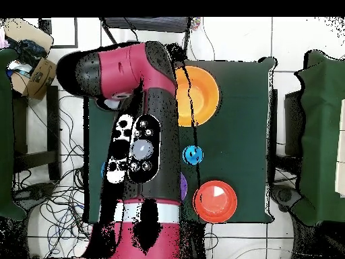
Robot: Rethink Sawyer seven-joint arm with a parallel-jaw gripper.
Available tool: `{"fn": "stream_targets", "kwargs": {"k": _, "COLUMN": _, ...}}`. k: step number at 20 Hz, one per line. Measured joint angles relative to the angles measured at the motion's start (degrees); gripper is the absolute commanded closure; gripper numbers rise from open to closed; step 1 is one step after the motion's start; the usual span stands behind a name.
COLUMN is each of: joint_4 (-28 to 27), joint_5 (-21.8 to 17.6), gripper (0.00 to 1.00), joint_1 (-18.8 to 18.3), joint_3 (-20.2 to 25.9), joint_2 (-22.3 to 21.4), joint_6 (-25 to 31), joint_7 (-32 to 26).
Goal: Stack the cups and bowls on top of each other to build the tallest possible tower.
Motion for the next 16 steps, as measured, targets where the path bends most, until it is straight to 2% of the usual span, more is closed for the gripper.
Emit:
{"fn": "stream_targets", "kwargs": {"k": 7, "joint_4": 6.38, "joint_5": 1.01, "gripper": 0.0, "joint_1": 1.08, "joint_3": -2.19, "joint_2": -4.33, "joint_6": -0.89, "joint_7": 0.0}}
{"fn": "stream_targets", "kwargs": {"k": 16, "joint_4": 15.82, "joint_5": 2.01, "gripper": 0.0, "joint_1": 1.24, "joint_3": -4.97, "joint_2": -8.17, "joint_6": -9.18, "joint_7": 0.0}}
